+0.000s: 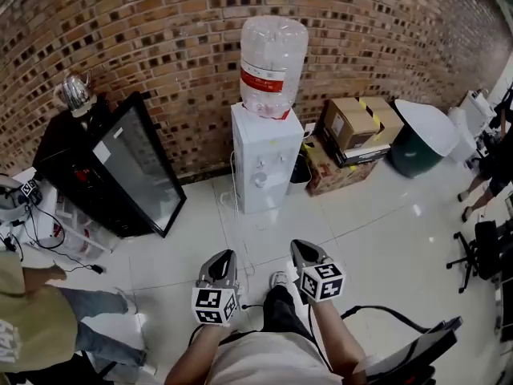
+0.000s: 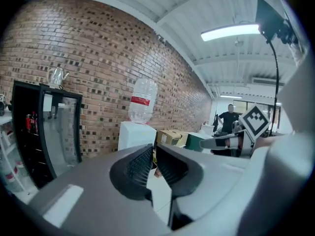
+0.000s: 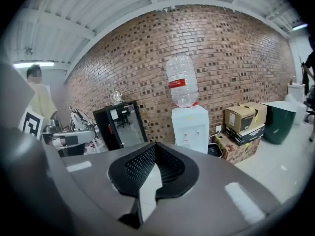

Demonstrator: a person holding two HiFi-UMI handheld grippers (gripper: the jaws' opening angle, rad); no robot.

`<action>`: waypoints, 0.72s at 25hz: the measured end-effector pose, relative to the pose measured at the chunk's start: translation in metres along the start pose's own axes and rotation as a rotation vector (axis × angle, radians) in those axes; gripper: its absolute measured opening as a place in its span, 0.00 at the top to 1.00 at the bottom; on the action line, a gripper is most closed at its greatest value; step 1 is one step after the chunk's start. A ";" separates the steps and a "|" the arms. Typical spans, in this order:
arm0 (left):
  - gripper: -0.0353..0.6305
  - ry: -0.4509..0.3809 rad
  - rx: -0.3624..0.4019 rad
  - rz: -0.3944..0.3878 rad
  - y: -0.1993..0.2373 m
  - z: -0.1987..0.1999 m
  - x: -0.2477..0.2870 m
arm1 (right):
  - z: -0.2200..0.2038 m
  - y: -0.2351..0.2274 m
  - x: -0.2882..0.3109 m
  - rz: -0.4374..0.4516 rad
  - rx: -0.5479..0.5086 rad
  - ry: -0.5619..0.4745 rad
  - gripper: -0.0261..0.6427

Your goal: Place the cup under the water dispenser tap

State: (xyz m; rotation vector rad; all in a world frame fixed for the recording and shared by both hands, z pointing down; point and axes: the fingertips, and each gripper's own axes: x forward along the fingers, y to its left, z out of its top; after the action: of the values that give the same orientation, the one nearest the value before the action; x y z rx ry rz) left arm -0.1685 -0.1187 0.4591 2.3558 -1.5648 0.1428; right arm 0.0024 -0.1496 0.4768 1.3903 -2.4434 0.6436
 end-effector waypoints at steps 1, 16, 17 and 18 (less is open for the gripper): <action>0.90 -0.006 -0.003 0.000 0.000 -0.002 -0.016 | -0.004 0.013 -0.011 0.001 0.008 -0.008 0.96; 0.93 0.040 -0.019 0.010 -0.033 -0.016 -0.099 | -0.030 0.074 -0.091 0.085 0.087 -0.030 0.96; 0.93 0.042 -0.016 0.003 -0.039 -0.014 -0.097 | -0.024 0.073 -0.095 0.092 0.071 -0.038 0.96; 0.93 0.044 -0.011 -0.003 -0.045 -0.012 -0.096 | -0.019 0.071 -0.100 0.096 0.057 -0.046 0.96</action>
State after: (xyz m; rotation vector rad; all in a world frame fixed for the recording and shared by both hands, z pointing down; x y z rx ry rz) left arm -0.1646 -0.0148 0.4374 2.3304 -1.5372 0.1841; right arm -0.0070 -0.0340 0.4328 1.3291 -2.5598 0.7157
